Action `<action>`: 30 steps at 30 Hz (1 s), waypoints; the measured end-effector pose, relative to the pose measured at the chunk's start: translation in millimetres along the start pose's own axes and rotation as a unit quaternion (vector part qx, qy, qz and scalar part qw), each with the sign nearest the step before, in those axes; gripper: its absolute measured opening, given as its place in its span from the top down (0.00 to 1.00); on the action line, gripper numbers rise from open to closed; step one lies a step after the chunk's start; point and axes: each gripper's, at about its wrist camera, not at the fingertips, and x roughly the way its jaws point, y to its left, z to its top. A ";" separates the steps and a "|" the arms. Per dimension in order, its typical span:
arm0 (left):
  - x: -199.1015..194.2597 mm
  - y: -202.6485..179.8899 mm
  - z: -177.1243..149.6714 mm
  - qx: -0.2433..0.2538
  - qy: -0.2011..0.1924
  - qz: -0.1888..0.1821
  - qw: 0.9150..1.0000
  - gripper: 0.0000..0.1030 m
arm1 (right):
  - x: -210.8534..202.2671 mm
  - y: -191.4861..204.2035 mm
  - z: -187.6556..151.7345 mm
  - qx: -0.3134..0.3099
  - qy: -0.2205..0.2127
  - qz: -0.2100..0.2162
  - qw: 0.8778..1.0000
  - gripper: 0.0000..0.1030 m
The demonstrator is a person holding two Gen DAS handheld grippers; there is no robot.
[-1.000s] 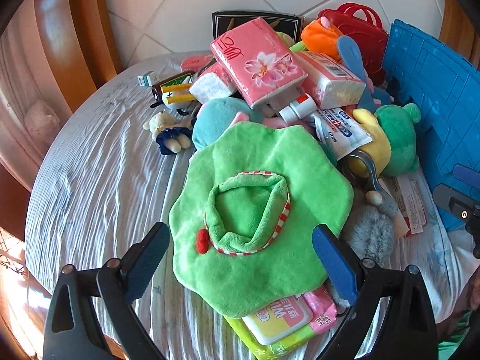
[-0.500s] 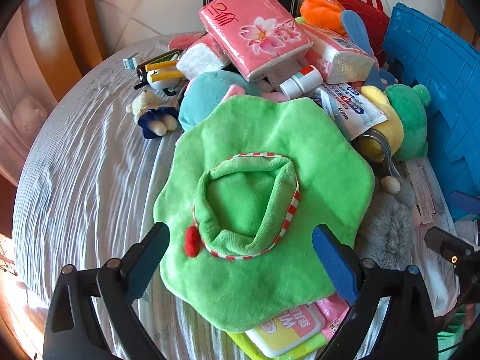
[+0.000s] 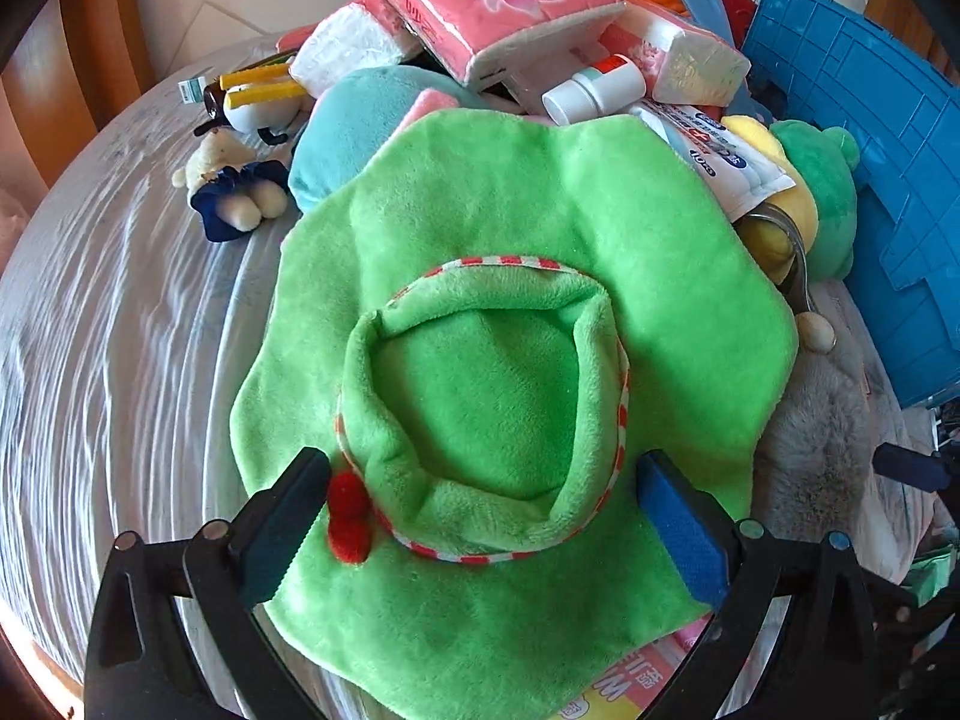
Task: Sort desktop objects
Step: 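Grasp the green plush toy with the left tool while the right tool grasps the grey fluffy rabbit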
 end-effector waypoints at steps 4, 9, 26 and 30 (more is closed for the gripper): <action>3.7 -0.4 1.7 0.023 0.002 -0.013 1.000 0.00 | 11.8 7.7 -2.5 0.019 0.007 0.004 1.000 0.00; 6.1 -2.8 3.9 0.043 0.012 -0.021 0.999 0.00 | 19.5 10.4 -2.7 0.041 0.006 -0.003 0.999 0.00; 0.9 -21.6 -7.1 0.089 -0.001 -0.032 0.995 0.19 | 32.3 -6.0 -1.0 0.113 -0.009 -0.004 0.994 0.20; -4.4 -29.8 -10.4 0.102 -0.012 -0.032 0.994 0.31 | 34.0 2.3 -0.4 0.093 -0.012 -0.028 0.995 0.21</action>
